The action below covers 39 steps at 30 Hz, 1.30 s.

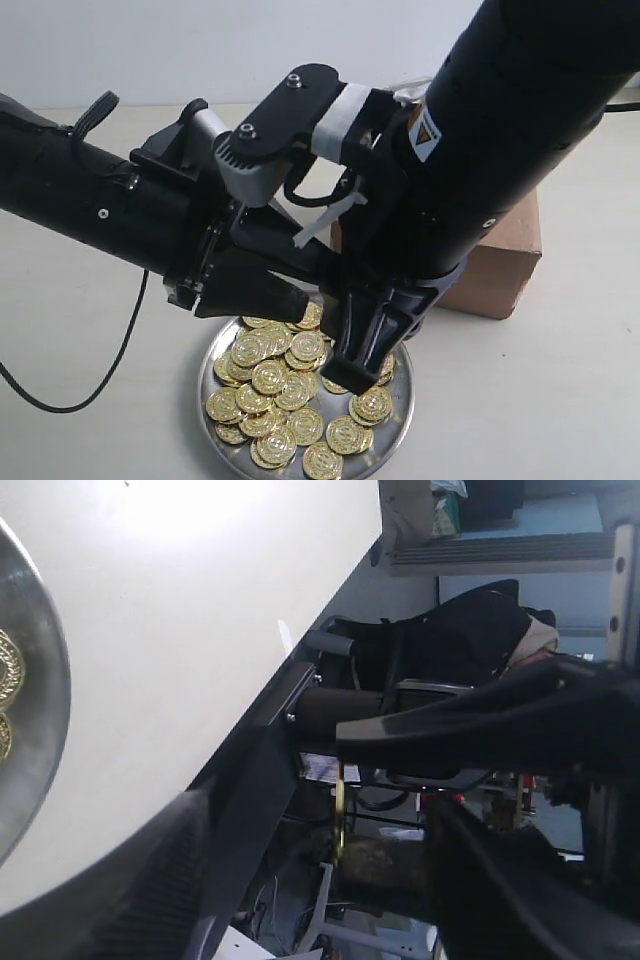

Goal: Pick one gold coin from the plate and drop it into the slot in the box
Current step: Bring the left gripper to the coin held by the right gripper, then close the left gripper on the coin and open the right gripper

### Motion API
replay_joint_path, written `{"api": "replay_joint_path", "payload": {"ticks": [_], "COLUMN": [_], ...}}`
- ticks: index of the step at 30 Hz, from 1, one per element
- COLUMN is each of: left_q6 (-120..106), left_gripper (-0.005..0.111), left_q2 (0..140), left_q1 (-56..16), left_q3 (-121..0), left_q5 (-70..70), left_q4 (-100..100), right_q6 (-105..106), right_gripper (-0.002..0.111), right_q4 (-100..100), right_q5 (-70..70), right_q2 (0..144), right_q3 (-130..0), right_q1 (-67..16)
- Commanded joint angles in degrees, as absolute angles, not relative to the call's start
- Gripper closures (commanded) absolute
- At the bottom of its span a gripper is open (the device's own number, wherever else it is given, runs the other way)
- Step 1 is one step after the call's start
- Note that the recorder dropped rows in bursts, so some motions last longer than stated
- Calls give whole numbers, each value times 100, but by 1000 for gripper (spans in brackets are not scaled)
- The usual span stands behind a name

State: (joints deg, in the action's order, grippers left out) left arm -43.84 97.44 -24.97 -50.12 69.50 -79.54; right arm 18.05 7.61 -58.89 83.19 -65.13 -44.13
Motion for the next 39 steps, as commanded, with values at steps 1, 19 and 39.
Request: {"api": "replay_joint_path", "payload": {"ticks": [1,19,39], "left_q6": [-4142,-4112,-4123], "left_gripper": [59,61,81], "left_q2": [9738,9907,9973], "left_q1": [-2537,-2824,-2943], "left_q3": [-5060,-5190,-5190], "left_q5": [6996,6996,6996], "left_q4": [-8072,-8300,-8297], "right_q6": [1796,1796,1796], "right_gripper": [73,73,73], "right_q4": [691,713,689], "right_q5": [-5820,-5683,-5639], "right_q2": [8289,8289,8289], "right_q3": [-6506,-6506,-6506], "right_q1": [-4394,-4394,-4394]}}
